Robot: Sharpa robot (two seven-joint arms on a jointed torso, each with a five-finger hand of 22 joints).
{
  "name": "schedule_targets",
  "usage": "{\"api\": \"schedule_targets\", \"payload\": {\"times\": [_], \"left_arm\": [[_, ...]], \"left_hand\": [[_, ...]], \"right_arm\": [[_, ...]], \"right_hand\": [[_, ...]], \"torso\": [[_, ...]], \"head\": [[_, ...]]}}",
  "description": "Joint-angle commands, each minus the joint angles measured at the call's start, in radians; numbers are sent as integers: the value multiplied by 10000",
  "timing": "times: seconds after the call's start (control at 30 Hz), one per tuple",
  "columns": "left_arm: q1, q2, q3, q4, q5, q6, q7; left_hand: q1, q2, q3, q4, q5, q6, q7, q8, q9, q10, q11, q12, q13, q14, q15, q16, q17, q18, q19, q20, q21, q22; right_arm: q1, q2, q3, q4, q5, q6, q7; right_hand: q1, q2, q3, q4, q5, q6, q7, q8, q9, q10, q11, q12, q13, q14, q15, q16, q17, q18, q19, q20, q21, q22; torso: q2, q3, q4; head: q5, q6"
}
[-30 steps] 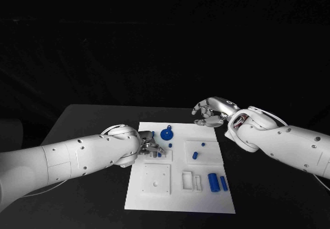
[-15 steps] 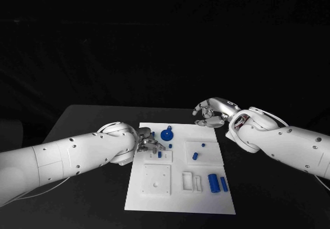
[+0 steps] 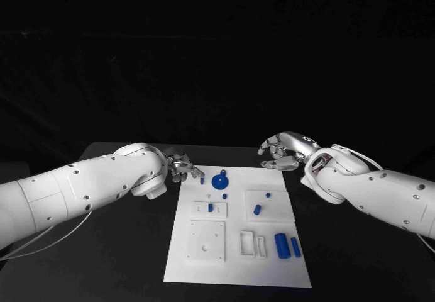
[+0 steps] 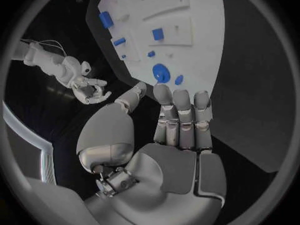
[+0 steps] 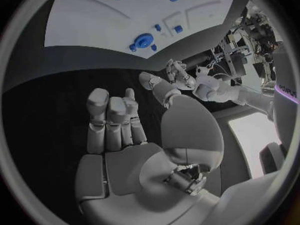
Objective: Assemble the parts on the task board
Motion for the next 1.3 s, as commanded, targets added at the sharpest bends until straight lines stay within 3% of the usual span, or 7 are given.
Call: {"api": "schedule_targets", "payload": {"times": [0.03, 0.3, 0.53, 0.77, 0.97, 1.3], "left_arm": [[16, 316, -4, -533, 285, 382, 122], [15, 1221, -7, -2079, -315, 1753, -60], [5, 1769, -12, -2986, -754, 2294, -138], [0, 2037, -16, -3341, -870, 2696, -157], [-37, 2251, -23, -3648, -883, 2911, -188], [-92, 2362, -25, -3917, -858, 2809, -95]], "left_hand": [[-61, 69, -28, 218, 44, -11, 9, -33, -67, -185, 150, -90, -16, 79, 40, -82, -27, -134, -6, -1315, -66, -24], [-276, 141, -142, 613, 21, -64, 11, -83, -175, -80, 147, -114, 12, 164, 20, -62, -24, -133, 53, -1348, -89, -23], [-423, 160, -294, 811, 3, -105, 16, -95, -221, -12, 151, -77, 67, 206, 10, 0, 7, -125, 72, -1377, -73, 7], [-536, 191, -423, 954, -5, -68, 6, -57, -233, 2, 143, -61, 111, 206, 0, 37, 27, -117, 78, -1400, -59, 38], [-603, 191, -507, 1039, -10, -38, -3, -30, -240, 9, 136, -55, 136, 195, -9, 59, 40, -113, 68, -1413, -53, 59], [-639, 214, -553, 1114, -12, -59, 2, -31, -254, -11, 141, -67, 151, 161, -6, 61, 44, -111, 44, -1421, -60, 74]], "right_arm": [[-1, 19, 4, 12, 13, 19, 35], [0, 62, 4, 62, 13, 32, 34], [0, 99, 5, 68, 13, 41, 38], [0, 119, 5, 101, 10, 41, 37], [0, 148, 5, 110, 7, 42, 42], [0, 155, 5, 125, 7, 37, 44]], "right_hand": [[-49, -82, -30, 30, 72, -23, 119, -1, 4, -47, -27, 38, -11, 29, -61, -38, 10, 615, 12, -46, -59, 135], [-48, -78, -30, 33, 79, -24, 119, -1, 5, -46, -27, 40, -11, 31, -61, -37, 11, 615, 14, -47, -59, 135], [-47, -74, -30, 37, 85, -26, 120, -2, 4, -44, -26, 41, -12, 33, -61, -37, 11, 615, 16, -48, -59, 135], [-45, -71, -31, 38, 90, -28, 120, -3, 4, -42, -26, 42, -13, 35, -61, -36, 12, 615, 18, -49, -58, 135], [-43, -71, -31, 39, 93, -29, 120, -4, 4, -41, -26, 43, -13, 37, -60, -36, 12, 615, 19, -50, -58, 135], [-41, -71, -33, 40, 96, -31, 121, -4, 4, -40, -25, 44, -15, 38, -60, -36, 13, 615, 21, -51, -58, 135]], "torso": [[36, -6, -18], [85, -24, -43], [175, -41, -119], [229, -42, -173], [229, -52, -170], [221, -38, -171]], "head": [[5, 43], [27, 61], [66, 124], [115, 153], [102, 143], [64, 131]]}}
